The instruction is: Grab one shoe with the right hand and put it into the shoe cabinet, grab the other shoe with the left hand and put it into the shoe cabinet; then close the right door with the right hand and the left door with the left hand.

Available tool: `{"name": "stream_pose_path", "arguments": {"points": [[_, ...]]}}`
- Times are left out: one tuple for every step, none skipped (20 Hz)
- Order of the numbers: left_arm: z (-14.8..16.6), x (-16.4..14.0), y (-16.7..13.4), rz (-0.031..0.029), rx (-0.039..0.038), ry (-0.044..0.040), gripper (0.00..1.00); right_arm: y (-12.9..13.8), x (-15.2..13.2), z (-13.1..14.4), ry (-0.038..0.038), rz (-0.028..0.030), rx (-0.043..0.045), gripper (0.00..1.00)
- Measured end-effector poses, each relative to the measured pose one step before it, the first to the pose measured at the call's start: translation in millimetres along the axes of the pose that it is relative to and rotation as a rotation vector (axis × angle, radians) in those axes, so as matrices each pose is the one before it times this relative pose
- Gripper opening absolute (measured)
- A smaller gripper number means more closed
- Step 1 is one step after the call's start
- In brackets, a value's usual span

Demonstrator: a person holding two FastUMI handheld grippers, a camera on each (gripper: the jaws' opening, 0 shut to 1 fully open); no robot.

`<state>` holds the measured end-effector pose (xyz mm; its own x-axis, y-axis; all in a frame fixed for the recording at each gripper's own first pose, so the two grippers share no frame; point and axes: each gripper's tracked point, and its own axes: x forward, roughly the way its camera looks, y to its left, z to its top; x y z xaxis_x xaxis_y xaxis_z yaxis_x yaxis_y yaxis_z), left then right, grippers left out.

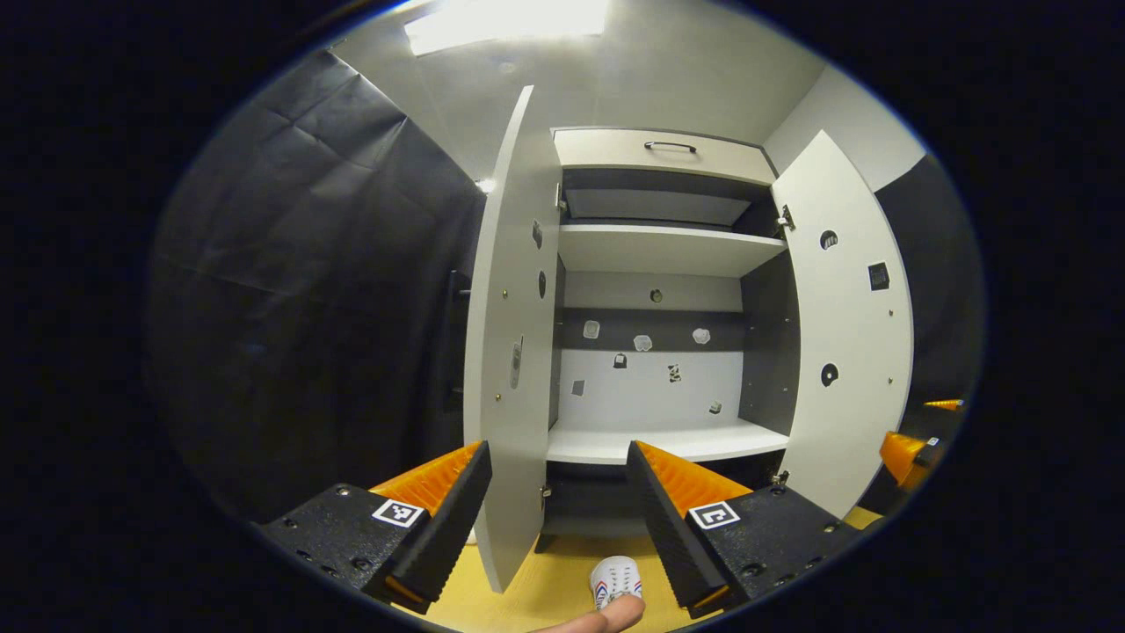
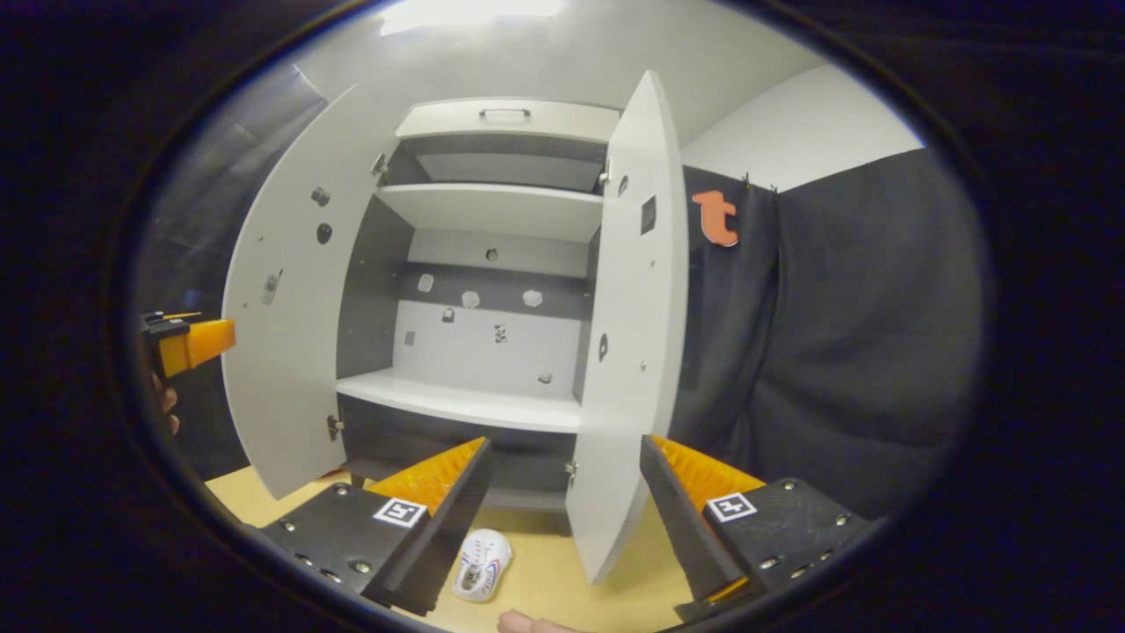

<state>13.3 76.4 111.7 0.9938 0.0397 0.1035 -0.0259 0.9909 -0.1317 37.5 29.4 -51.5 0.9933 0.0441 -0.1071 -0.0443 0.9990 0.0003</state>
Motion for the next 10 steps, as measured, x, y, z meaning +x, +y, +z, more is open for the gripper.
{"name": "stream_pose_path", "arguments": {"points": [[-2.96, -1.48, 2.91, -0.00437, -0.00343, 0.00592, 0.94, 10.88, 7.35, -18.39, 0.03093, 0.01433, 0.00333, 0.98], [-4.23, -2.09, 0.22, -0.01281, -0.00784, 0.00719, 0.94, 8.93, 8.02, -18.56, 0.03313, 0.00856, 0.00163, 1.00], [-3.89, -0.77, 1.47, -0.01051, -0.00450, 0.00956, 0.89, 10.64, 10.06, -18.30, 0.03066, 0.01344, 0.00042, 0.97], [-5.27, -0.80, 3.62, -0.00070, 0.00143, 0.00656, 0.94, 8.83, 11.08, -19.14, 0.03276, 0.00803, -0.00209, 1.00], [-3.70, -0.55, 4.11, 0.00195, 0.01034, 0.00513, 0.94, 9.83, 11.85, -20.62, 0.03675, 0.01144, -0.00296, 1.00], [-4.89, -1.63, 3.17, 0.00008, 0.01352, 0.00215, 0.94, 11.77, 11.07, -20.77, 0.03870, 0.02008, -0.00870, 1.00], [-3.09, -1.23, 2.30, -0.00122, 0.01261, 0.00169, 0.94, 11.00, 11.01, -21.00, 0.04421, 0.01278, -0.00310, 1.00], [-3.05, -1.92, 2.09, -0.00184, 0.00868, 0.00274, 0.94, 10.39, 10.94, -17.74, 0.04119, 0.02009, 0.00430, 1.00], [-2.10, -2.01, 0.17, -0.00718, 0.00548, -0.00320, 0.94, 9.88, 11.82, -19.27, 0.04066, 0.01535, 0.00673, 0.98], [-0.47, -1.96, 1.05, -0.00577, 0.00184, -0.00462, 0.94, 5.57, 10.17, -15.52, 0.03430, 0.00572, 0.00896, 1.00]]}}
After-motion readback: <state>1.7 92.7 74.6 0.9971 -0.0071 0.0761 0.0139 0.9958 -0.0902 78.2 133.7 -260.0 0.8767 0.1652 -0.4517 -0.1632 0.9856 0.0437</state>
